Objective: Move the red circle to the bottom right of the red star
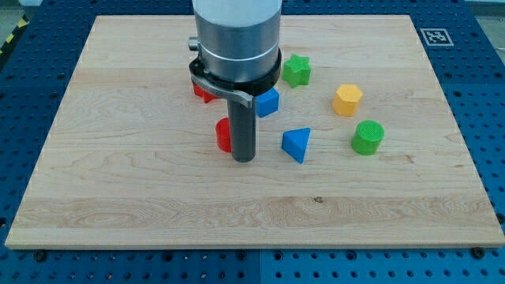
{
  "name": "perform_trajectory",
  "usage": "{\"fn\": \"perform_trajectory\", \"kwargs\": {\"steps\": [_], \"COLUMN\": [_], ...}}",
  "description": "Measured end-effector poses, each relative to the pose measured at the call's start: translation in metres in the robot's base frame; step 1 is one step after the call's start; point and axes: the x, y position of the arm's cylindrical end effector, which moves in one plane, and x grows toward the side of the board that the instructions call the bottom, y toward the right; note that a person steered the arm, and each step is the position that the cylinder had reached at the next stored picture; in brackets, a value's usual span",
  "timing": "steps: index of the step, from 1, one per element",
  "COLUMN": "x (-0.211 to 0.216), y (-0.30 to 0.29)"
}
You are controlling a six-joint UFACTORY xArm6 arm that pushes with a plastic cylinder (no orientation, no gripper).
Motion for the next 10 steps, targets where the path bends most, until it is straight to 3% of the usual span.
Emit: {"fn": "perform_trajectory", "kwargs": {"steps": [8,10], "x": [-0.022,-0.017], "y": [-0.042,-0.113]}}
